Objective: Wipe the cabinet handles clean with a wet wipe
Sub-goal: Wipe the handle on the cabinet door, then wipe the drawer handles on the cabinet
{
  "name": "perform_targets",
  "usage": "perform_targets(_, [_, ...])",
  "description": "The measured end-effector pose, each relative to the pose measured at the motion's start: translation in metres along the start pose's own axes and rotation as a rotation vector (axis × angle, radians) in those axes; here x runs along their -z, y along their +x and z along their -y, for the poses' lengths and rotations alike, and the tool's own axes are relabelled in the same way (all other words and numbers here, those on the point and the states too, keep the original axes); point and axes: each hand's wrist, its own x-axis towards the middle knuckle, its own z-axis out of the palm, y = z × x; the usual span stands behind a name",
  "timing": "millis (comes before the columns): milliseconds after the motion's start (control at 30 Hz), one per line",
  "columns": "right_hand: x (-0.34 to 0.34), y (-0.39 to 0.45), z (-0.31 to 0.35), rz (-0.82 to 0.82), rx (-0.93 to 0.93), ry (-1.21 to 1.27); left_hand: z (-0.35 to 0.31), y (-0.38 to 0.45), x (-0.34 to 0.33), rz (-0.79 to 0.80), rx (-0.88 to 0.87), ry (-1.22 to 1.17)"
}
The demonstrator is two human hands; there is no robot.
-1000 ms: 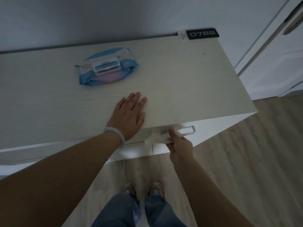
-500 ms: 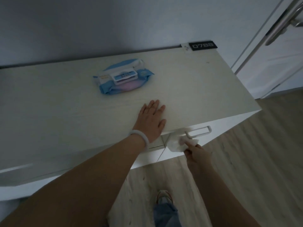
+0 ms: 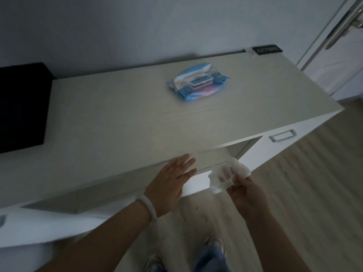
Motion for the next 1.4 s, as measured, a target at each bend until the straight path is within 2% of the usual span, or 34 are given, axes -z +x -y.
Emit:
perform_targets(100, [0.008,-0.016,-0.025,0.01,-0.093,0.018,0.018,-0.048,-0.015,0.01,0.11,-0.055])
perform_targets(300, [0.028,0.004,-0.083,-0.103,-0.338,0.016,0.047,-0.12,-0.06,0.156,0.522,0.038])
perform_targets(367, [0.034,0.017,-0.105,-0.125,-0.404,0.007,0.049,-0.136,-0.079,0.182,0.581,0.054])
perform_targets(467, [0.042,0.034,-0.133,-0.117,-0.407,-0.039,0.062,-0.145,-0.105,0.162,0.597,0.072])
perform_targets(600, [0.041,0.044,-0.148,-0.073,-0.266,-0.155,0.094,-0.135,-0.125,0.152,0.644,0.083])
perform_targets(667, [0.038,0.049,-0.154,-0.081,-0.114,-0.314,0.11,-0.126,-0.13,0.132,0.635,0.091])
perform_targets(733, [0.032,0.056,-0.162,-0.069,0.118,-0.494,0.129,-0.117,-0.135,0.103,0.607,0.106])
perform_targets(800, [0.023,0.067,-0.175,-0.044,0.252,-0.598,0.148,-0.11,-0.144,0.083,0.586,0.119])
perform_targets(1000, [0.024,0.115,-0.262,0.148,0.581,-0.979,0.168,-0.117,-0.185,0.031,0.513,0.176])
perform_targets(1133, [0.038,0.124,-0.29,0.203,0.723,-0.991,0.166,-0.12,-0.195,-0.055,0.506,0.234])
perform_targets(1300, [0.053,0.138,-0.296,0.242,0.832,-0.878,0.167,-0.124,-0.205,-0.102,0.477,0.309])
perform_targets(1400, [0.063,0.143,-0.297,0.29,0.931,-0.91,0.168,-0.128,-0.21,-0.164,0.45,0.351])
